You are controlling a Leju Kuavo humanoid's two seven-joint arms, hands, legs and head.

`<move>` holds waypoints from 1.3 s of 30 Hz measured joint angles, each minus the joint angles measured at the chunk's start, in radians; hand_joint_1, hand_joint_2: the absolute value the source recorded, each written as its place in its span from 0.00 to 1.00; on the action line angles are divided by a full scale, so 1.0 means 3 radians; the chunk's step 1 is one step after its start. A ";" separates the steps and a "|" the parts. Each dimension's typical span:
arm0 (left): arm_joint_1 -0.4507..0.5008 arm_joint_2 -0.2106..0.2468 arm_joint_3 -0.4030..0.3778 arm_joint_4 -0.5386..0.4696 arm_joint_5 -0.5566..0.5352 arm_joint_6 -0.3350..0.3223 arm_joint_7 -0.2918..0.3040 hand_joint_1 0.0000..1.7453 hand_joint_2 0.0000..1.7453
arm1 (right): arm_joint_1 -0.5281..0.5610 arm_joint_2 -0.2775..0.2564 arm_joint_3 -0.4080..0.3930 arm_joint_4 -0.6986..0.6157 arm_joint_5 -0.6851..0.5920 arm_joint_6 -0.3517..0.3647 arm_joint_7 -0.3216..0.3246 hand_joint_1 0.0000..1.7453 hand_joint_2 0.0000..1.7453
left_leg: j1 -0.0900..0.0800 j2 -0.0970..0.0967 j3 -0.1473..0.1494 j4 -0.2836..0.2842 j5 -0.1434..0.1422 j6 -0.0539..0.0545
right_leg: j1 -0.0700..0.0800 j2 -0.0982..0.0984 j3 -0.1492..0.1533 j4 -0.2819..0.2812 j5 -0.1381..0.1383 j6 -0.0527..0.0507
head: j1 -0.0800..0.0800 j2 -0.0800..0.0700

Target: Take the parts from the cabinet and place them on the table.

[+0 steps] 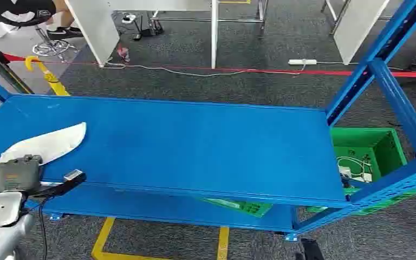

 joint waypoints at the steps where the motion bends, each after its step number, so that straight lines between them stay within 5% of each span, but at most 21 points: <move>1: -0.0001 0.0000 -0.0003 0.0001 -0.0005 0.0000 0.0003 1.00 1.00 | 0.0000 0.0000 0.0000 0.0000 0.0000 0.0000 0.0000 0.00 0.00 | 0.0000 0.0000 0.0000 0.0000 0.0000 0.0000 | 0.0000 0.0000 0.0000 0.0000 0.0000 0.0000 | 0.0001 0.0000; 9: -0.0003 0.0008 -0.0024 0.0001 -0.0136 0.0043 0.0078 1.00 1.00 | 0.0001 0.0000 -0.0003 0.0000 0.0001 0.0001 -0.0014 0.00 0.00 | 0.0000 0.0000 0.0000 0.0000 0.0000 0.0000 | 0.0000 0.0000 0.0001 0.0000 0.0000 0.0000 | 0.0000 0.0000; 17: -0.0015 0.0163 -0.0256 0.0001 -0.0188 0.0106 0.0386 1.00 1.00 | 0.0001 0.0000 -0.0034 0.0000 0.0004 0.0001 -0.0019 0.00 0.00 | 0.0000 0.0000 0.0000 0.0000 0.0000 -0.0001 | 0.0000 0.0000 0.0000 0.0000 0.0000 0.0000 | 0.0000 0.0000; 31: -0.0017 0.0271 -0.0338 -0.0031 -0.0191 0.0181 0.0266 1.00 1.00 | 0.0005 0.0000 -0.0061 0.0000 0.0004 0.0011 -0.0032 0.00 0.00 | 0.0000 0.0000 0.0000 0.0000 0.0000 -0.0001 | 0.0000 0.0000 0.0001 0.0000 0.0000 0.0000 | 0.0001 0.0000; 39: -0.0014 0.0574 -0.0744 -0.0144 -0.0203 0.0230 0.0748 1.00 1.00 | 0.0003 0.0000 -0.0064 0.0000 0.0009 0.0051 -0.0046 0.00 0.00 | 0.0001 0.0001 -0.0001 0.0000 0.0000 -0.0001 | 0.0001 0.0001 -0.0004 0.0000 -0.0001 -0.0001 | 0.0000 0.0000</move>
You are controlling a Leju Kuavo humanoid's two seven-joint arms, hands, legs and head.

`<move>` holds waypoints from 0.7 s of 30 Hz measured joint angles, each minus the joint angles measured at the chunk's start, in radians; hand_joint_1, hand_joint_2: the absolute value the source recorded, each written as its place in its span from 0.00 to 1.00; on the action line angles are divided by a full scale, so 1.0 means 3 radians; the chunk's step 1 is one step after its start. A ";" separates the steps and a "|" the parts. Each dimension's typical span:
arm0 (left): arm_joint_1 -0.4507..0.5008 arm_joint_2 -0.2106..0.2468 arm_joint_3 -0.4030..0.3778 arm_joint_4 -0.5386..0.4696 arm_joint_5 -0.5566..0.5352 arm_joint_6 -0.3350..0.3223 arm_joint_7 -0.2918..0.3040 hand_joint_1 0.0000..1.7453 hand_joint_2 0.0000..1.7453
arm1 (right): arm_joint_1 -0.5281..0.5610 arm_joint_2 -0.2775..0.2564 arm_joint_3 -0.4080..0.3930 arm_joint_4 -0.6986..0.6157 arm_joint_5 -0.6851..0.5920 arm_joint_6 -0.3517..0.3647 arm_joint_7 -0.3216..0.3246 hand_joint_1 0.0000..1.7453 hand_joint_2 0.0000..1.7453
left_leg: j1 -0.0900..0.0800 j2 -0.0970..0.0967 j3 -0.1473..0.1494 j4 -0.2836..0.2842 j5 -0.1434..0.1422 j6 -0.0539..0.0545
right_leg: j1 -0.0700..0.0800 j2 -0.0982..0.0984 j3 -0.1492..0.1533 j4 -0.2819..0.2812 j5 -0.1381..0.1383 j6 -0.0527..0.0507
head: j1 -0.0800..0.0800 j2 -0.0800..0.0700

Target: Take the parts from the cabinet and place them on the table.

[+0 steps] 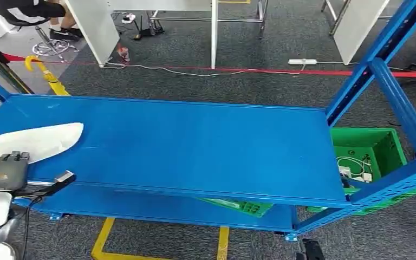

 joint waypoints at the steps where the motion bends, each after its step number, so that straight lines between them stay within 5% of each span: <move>1: -0.0009 0.0064 -0.0102 -0.0024 -0.0003 0.0001 0.0111 1.00 1.00 | 0.0000 0.0000 0.0000 0.0000 0.0000 0.0011 -0.0005 0.00 0.00 | 0.0000 0.0000 0.0000 0.0000 0.0000 0.0000 | 0.0000 0.0001 -0.0001 0.0000 0.0000 0.0000 | 0.0000 0.0000; 8: -0.0123 0.0405 -0.0730 -0.0188 -0.0004 -0.0013 0.0582 1.00 1.00 | 0.0002 0.0000 -0.0001 0.0000 -0.0004 0.0086 -0.0044 0.00 0.00 | 0.0000 0.0001 -0.0002 0.0000 0.0000 0.0000 | 0.0000 0.0001 -0.0002 0.0000 0.0000 0.0000 | 0.0000 0.0000; 21: -0.0204 0.0637 -0.1177 -0.0315 -0.0004 -0.0024 0.0752 1.00 1.00 | 0.0003 0.0000 -0.0001 0.0000 -0.0008 0.0128 -0.0058 0.00 0.00 | -0.0003 0.0002 -0.0004 0.0002 -0.0002 0.0001 | -0.0004 0.0002 -0.0003 -0.0002 0.0000 0.0000 | 0.0000 0.0000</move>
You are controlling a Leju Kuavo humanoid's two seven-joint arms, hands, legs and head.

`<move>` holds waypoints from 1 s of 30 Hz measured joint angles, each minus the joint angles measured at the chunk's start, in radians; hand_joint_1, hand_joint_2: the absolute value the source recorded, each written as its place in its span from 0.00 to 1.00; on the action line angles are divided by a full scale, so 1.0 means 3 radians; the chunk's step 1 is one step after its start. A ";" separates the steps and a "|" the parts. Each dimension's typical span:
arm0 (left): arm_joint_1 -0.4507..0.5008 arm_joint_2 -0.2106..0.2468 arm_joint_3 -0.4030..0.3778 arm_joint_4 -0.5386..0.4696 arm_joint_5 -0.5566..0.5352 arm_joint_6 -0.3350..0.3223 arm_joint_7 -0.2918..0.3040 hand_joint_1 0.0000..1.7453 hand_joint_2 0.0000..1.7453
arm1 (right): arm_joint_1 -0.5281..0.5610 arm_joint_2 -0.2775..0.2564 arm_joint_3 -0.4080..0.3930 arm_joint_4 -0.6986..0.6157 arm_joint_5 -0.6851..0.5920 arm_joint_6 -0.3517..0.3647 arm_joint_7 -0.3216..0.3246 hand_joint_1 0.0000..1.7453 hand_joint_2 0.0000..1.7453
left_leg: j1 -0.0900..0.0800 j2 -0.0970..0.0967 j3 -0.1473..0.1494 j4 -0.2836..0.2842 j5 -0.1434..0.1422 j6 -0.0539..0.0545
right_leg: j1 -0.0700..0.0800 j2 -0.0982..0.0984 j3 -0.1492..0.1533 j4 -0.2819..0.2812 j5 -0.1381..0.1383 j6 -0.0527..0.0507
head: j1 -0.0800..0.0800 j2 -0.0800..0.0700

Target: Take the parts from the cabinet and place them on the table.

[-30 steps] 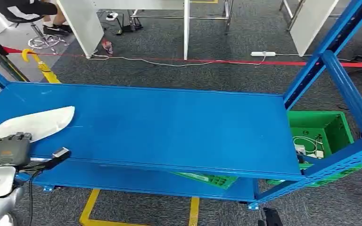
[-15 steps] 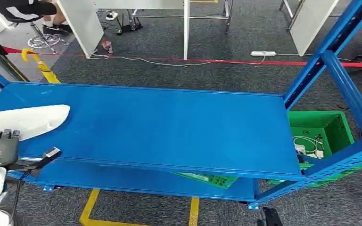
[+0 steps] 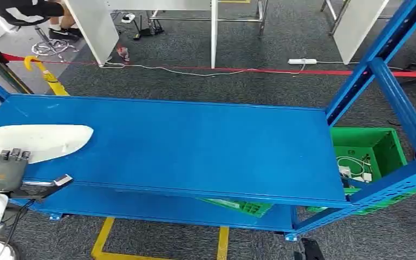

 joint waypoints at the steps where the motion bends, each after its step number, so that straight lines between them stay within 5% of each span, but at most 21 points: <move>1: -0.0016 0.0006 -0.0031 -0.0003 0.0000 -0.0005 0.0028 1.00 1.00 | 0.0001 0.0000 0.0000 0.0000 0.0000 0.0005 -0.0003 0.00 0.00 | -0.0002 0.0000 0.0000 0.0000 0.0000 0.0001 | -0.0002 -0.0001 0.0000 0.0000 0.0000 0.0000 | 0.0000 0.0000; 6: -0.0072 0.0032 -0.0170 -0.0041 0.0000 -0.0037 0.0116 1.00 1.00 | 0.0003 0.0000 0.0000 0.0000 0.0005 -0.0004 -0.0014 0.00 0.00 | -0.0012 0.0000 -0.0003 0.0008 -0.0009 0.0013 | -0.0012 0.0000 0.0001 0.0000 -0.0001 0.0008 | 0.0000 0.0000; 13: -0.0135 0.0092 -0.0323 -0.0119 0.0000 -0.0057 0.0200 1.00 1.00 | 0.0002 0.0000 0.0000 0.0000 0.0010 -0.0020 -0.0025 0.00 0.00 | -0.0005 0.0012 -0.0005 -0.0013 0.0019 0.0084 | -0.0020 0.0005 0.0006 -0.0002 -0.0003 0.0077 | -0.0003 0.0000; 15: -0.0150 0.0102 -0.0336 -0.0144 0.0000 -0.0053 0.0200 1.00 1.00 | 0.0002 0.0000 0.0000 0.0000 0.0011 -0.0028 -0.0029 0.00 0.00 | 0.0014 0.0025 -0.0004 -0.0022 0.0029 0.0097 | -0.0019 -0.0014 -0.0102 0.0237 -0.0219 0.0097 | 0.0015 0.0000; 17: -0.0148 0.0102 -0.0351 -0.0149 0.0000 -0.0053 0.0200 1.00 1.00 | 0.0003 0.0000 0.0000 0.0000 0.0011 -0.0029 -0.0032 0.00 0.00 | 0.0014 0.0037 -0.0011 -0.0021 0.0031 0.0100 | -0.0029 -0.0017 -0.0314 0.0773 -0.0490 0.0113 | 0.0009 0.0000; 19: -0.0146 0.0099 -0.0386 -0.0150 0.0000 -0.0053 0.0200 1.00 1.00 | 0.0012 0.0000 0.0000 0.0001 0.0010 -0.0029 -0.0032 0.00 0.00 | 0.0017 0.0044 -0.0020 -0.0021 0.0041 0.0097 | -0.0033 -0.0019 -0.0399 0.1019 -0.0535 0.0124 | 0.0009 0.0000; 20: -0.0146 0.0100 -0.0395 -0.0151 0.0000 -0.0053 0.0200 1.00 1.00 | 0.0016 0.0000 0.0000 0.0001 0.0010 -0.0029 -0.0032 0.00 0.00 | 0.0023 0.0044 -0.0026 -0.0020 0.0047 0.0086 | -0.0035 -0.0020 -0.0320 0.0889 -0.0429 0.0130 | 0.0011 0.0000; 22: -0.0147 0.0100 -0.0400 -0.0158 0.0000 -0.0053 0.0200 1.00 1.00 | 0.0010 0.0000 0.0000 0.0000 0.0011 -0.0032 -0.0032 0.00 0.00 | 0.0042 0.0043 -0.0034 -0.0012 0.0063 0.0060 | -0.0044 -0.0023 0.0005 0.0313 -0.0165 0.0138 | 0.0010 0.0000; 23: -0.0149 0.0107 -0.0399 -0.0161 0.0000 -0.0053 0.0201 1.00 1.00 | 0.0002 0.0000 0.0000 0.0000 0.0011 -0.0032 -0.0033 0.00 0.00 | 0.0042 0.0042 -0.0040 -0.0001 0.0069 0.0034 | -0.0050 -0.0022 0.0154 0.0024 -0.0168 0.0150 | 0.0014 0.0000; 24: -0.0149 0.0118 -0.0399 -0.0172 0.0000 -0.0053 0.0200 1.00 1.00 | -0.0004 0.0000 0.0000 0.0000 0.0011 -0.0032 -0.0034 0.00 0.00 | 0.0036 0.0037 -0.0059 0.0005 0.0082 0.0010 | -0.0027 0.0008 0.0202 0.0016 -0.0138 0.0099 | 0.0005 0.0000; 27: -0.0137 0.0113 -0.0384 -0.0193 0.0000 -0.0051 0.0176 1.00 1.00 | -0.0001 0.0000 -0.0001 0.0000 0.0011 -0.0033 -0.0034 0.00 0.00 | 0.0042 0.0030 -0.0066 -0.0005 0.0139 -0.0060 | -0.0017 0.0011 0.0144 0.0034 -0.0122 0.0040 | 0.0004 0.0000; 28: -0.0121 0.0109 -0.0365 -0.0198 0.0000 -0.0050 0.0138 1.00 1.00 | 0.0003 0.0000 -0.0001 0.0000 0.0011 -0.0033 -0.0034 0.00 0.00 | 0.0047 0.0028 -0.0078 -0.0004 0.0144 -0.0082 | -0.0036 0.0006 0.0081 0.0012 -0.0090 -0.0007 | 0.0008 0.0000; 30: -0.0099 0.0095 -0.0328 -0.0214 0.0000 -0.0047 0.0091 1.00 1.00 | -0.0008 0.0000 -0.0003 0.0000 0.0013 -0.0041 -0.0036 0.00 0.00 | 0.0053 0.0035 -0.0187 0.0245 -0.0171 -0.0109 | -0.0037 0.0002 0.0059 0.0015 -0.0028 -0.0076 | -0.0014 0.0000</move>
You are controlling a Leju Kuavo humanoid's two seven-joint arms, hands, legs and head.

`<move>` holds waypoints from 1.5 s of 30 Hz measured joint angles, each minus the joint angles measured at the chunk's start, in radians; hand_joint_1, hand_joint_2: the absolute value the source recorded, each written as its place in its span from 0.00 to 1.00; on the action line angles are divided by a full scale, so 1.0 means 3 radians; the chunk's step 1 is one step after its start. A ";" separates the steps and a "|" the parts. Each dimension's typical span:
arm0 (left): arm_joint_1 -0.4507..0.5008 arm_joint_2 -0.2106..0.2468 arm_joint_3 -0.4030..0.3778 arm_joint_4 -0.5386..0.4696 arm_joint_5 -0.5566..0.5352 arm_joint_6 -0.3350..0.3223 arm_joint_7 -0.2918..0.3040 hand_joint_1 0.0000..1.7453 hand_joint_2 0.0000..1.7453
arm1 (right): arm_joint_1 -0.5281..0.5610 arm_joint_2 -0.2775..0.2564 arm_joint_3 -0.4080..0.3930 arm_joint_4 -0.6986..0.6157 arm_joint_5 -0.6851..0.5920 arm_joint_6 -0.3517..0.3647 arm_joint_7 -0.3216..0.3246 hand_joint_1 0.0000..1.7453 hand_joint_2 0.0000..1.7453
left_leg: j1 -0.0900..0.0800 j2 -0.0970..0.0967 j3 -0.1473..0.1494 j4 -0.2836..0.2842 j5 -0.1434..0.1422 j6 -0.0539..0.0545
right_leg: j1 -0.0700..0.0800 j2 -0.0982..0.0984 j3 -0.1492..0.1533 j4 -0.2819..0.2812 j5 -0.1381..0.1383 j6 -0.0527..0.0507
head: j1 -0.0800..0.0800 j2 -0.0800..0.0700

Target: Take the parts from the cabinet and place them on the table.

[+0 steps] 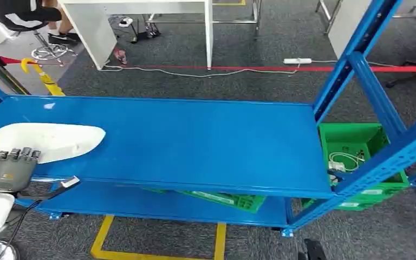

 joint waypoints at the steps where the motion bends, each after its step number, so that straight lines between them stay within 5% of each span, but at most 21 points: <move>1: 0.0003 -0.0018 0.0022 -0.0003 0.0000 0.0000 -0.0008 1.00 1.00 | 0.0002 0.0000 0.0000 0.0000 0.0001 0.0000 0.0000 0.00 0.00 | 0.0002 0.0000 -0.0090 0.0276 -0.0192 -0.0012 | 0.0002 -0.0001 -0.0037 0.0001 0.0025 -0.0001 | -0.0005 0.0000; 3: 0.0023 -0.0050 0.0032 -0.0011 0.0000 0.0000 -0.0011 1.00 1.00 | 0.0009 0.0000 0.0000 0.0000 0.0003 0.0000 0.0000 0.00 0.00 | 0.0001 0.0000 -0.0223 0.0759 -0.0405 -0.0022 | 0.0005 -0.0005 -0.0106 0.0004 0.0074 0.0003 | -0.0004 0.0000; 4: 0.0038 -0.0066 0.0032 -0.0011 0.0000 0.0000 -0.0011 1.00 1.00 | 0.0010 0.0000 0.0000 0.0000 0.0004 0.0000 0.0000 0.00 0.00 | 0.0002 0.0000 -0.0206 0.0816 -0.0384 -0.0020 | 0.0005 -0.0006 -0.0138 0.0006 0.0098 0.0008 | -0.0004 0.0000; 7: 0.0051 -0.0089 0.0042 -0.0025 0.0000 0.0001 -0.0010 1.00 1.00 | 0.0006 0.0000 0.0000 0.0000 0.0006 0.0000 0.0000 0.00 0.00 | 0.0011 0.0001 0.0249 0.0210 -0.0087 -0.0014 | -0.0002 -0.0005 -0.0215 0.0008 0.0165 0.0044 | -0.0004 0.0000; 9: 0.0044 -0.0094 0.0057 -0.0047 0.0000 0.0001 -0.0005 1.00 1.00 | 0.0000 0.0000 0.0000 -0.0001 0.0006 0.0000 -0.0003 0.00 0.00 | 0.0000 -0.0013 0.0527 -0.0219 -0.0133 -0.0011 | 0.0021 -0.0006 -0.0251 0.0016 0.0199 0.0084 | -0.0009 0.0000; 13: 0.0091 -0.0098 0.0062 -0.0089 0.0000 -0.0023 0.0005 1.00 1.00 | 0.0026 -0.0001 0.0000 0.0001 0.0008 0.0001 -0.0009 0.00 0.00 | -0.0004 0.0003 0.0436 -0.0239 -0.0073 0.0118 | 0.0019 -0.0005 -0.0284 -0.0014 0.0302 0.0151 | -0.0009 0.0000; 15: 0.0103 -0.0100 0.0070 -0.0109 0.0000 -0.0039 0.0005 1.00 1.00 | 0.0041 0.0000 0.0000 0.0001 0.0008 -0.0001 -0.0011 0.00 0.00 | -0.0001 0.0010 0.0379 -0.0239 -0.0014 0.0180 | 0.0014 -0.0021 -0.0393 0.0216 -0.0018 0.0171 | 0.0012 0.0000; 17: 0.0134 -0.0106 0.0099 -0.0121 0.0000 -0.0047 -0.0032 1.00 1.00 | 0.0035 0.0000 0.0001 0.0001 0.0009 0.0003 -0.0011 0.00 0.00 | -0.0016 0.0010 0.0290 -0.0237 0.0052 0.0194 | 0.0016 -0.0023 -0.0543 0.0774 -0.0383 0.0179 | 0.0013 0.0000; 18: 0.0148 -0.0112 0.0109 -0.0121 0.0000 -0.0047 -0.0047 1.00 1.00 | 0.0034 0.0000 0.0001 0.0001 0.0010 0.0003 -0.0011 0.00 0.00 | -0.0026 0.0010 0.0246 -0.0235 0.0085 0.0197 | 0.0020 -0.0023 -0.0575 0.0968 -0.0445 0.0173 | 0.0011 0.0000; 21: 0.0174 -0.0124 0.0121 -0.0121 0.0000 -0.0051 -0.0067 1.00 1.00 | 0.0032 0.0000 0.0001 0.0001 0.0011 -0.0001 -0.0011 0.00 0.00 | -0.0052 0.0010 0.0122 -0.0230 0.0184 0.0198 | 0.0059 -0.0023 -0.0280 0.0768 -0.0154 0.0110 | 0.0011 0.0000; 22: 0.0175 -0.0123 0.0126 -0.0121 0.0000 -0.0051 -0.0067 1.00 1.00 | 0.0027 0.0000 0.0001 0.0001 0.0013 0.0000 -0.0011 0.00 0.00 | -0.0057 0.0009 0.0093 -0.0230 0.0214 0.0195 | 0.0077 -0.0021 -0.0081 0.0504 -0.0078 0.0080 | 0.0011 0.0000; 24: 0.0181 -0.0123 0.0150 -0.0123 0.0000 -0.0051 -0.0069 1.00 1.00 | 0.0006 -0.0003 0.0000 -0.0003 0.0014 0.0008 -0.0015 0.00 0.00 | -0.0069 0.0009 0.0058 -0.0218 0.0270 0.0168 | 0.0099 -0.0021 0.0308 -0.0073 -0.0231 0.0030 | 0.0006 0.0000; 28: 0.0199 -0.0111 0.0193 -0.0132 -0.0001 -0.0051 -0.0088 1.00 1.00 | 0.0011 0.0009 0.0001 0.0000 0.0014 0.0038 -0.0015 0.00 0.00 | -0.0044 0.0009 0.0024 -0.0241 0.0371 0.0095 | 0.0083 -0.0029 0.0216 -0.0129 -0.0142 -0.0014 | 0.0015 0.0000; 31: 0.0208 -0.0095 0.0211 -0.0138 0.0000 -0.0055 -0.0088 1.00 1.00 | 0.0004 0.0010 0.0000 -0.0001 0.0015 0.0038 -0.0018 0.00 0.00 | -0.0023 0.0007 -0.0125 0.0232 -0.0220 0.0020 | 0.0081 -0.0036 0.0101 -0.0127 -0.0007 -0.0056 | -0.0020 0.0000; 33: 0.0223 -0.0097 0.0212 -0.0139 0.0000 -0.0060 -0.0094 1.00 1.00 | 0.0009 0.0010 0.0000 -0.0001 0.0015 0.0046 -0.0018 0.00 0.00 | -0.0001 0.0007 -0.0220 0.0727 -0.0419 -0.0014 | 0.0080 -0.0038 -0.0006 -0.0120 0.0072 -0.0047 | -0.0018 0.0000; 35: 0.0243 -0.0098 0.0214 -0.0141 0.0000 -0.0070 -0.0107 1.00 1.00 | 0.0012 0.0010 0.0000 0.0000 0.0017 0.0050 -0.0018 0.00 0.00 | 0.0016 0.0008 -0.0111 0.0768 -0.0241 -0.0040 | 0.0070 -0.0039 -0.0108 -0.0110 0.0146 -0.0031 | -0.0018 0.0000; 37: 0.0243 -0.0097 0.0229 -0.0153 0.0000 -0.0071 -0.0122 1.00 1.00 | 0.0007 0.0010 0.0000 0.0000 0.0018 0.0059 -0.0022 0.00 0.00 | 0.0043 0.0008 0.0223 0.0353 -0.0054 -0.0069 | 0.0052 -0.0038 -0.0204 -0.0084 0.0211 -0.0001 | -0.0017 0.0000; 38: 0.0240 -0.0100 0.0240 -0.0161 0.0000 -0.0071 -0.0122 1.00 1.00 | 0.0003 0.0009 0.0000 -0.0004 0.0019 0.0058 -0.0022 0.00 0.00 | 0.0062 0.0008 0.0453 0.0066 -0.0105 -0.0083 | 0.0056 -0.0033 -0.0236 -0.0064 0.0235 0.0025 | -0.0023 0.0000; 39: 0.0237 -0.0097 0.0256 -0.0172 0.0000 -0.0071 -0.0126 1.00 1.00 | 0.0001 0.0009 0.0000 -0.0005 0.0019 0.0058 -0.0025 0.00 0.00 | 0.0049 -0.0004 0.0638 -0.0232 -0.0183 -0.0051 | 0.0064 -0.0032 -0.0279 -0.0030 0.0250 0.0046 | -0.0015 0.0000; 43: 0.0257 -0.0115 0.0256 -0.0178 0.0000 -0.0072 -0.0127 1.00 1.00 | 0.0037 0.0003 0.0000 -0.0001 0.0019 0.0056 -0.0029 0.00 0.00 | 0.0033 0.0015 0.0516 -0.0268 -0.0135 0.0115 | 0.0037 -0.0028 -0.0380 -0.0025 0.0386 0.0133 | -0.0020 0.0000; 45: 0.0260 -0.0119 0.0263 -0.0179 0.0000 -0.0078 -0.0131 1.00 1.00 | 0.0064 0.0003 0.0000 0.0000 0.0025 0.0056 -0.0027 0.00 0.00 | 0.0024 0.0015 0.0438 -0.0267 -0.0061 0.0163 | 0.0034 -0.0030 -0.0475 0.0213 0.0011 0.0162 | 0.0000 0.0000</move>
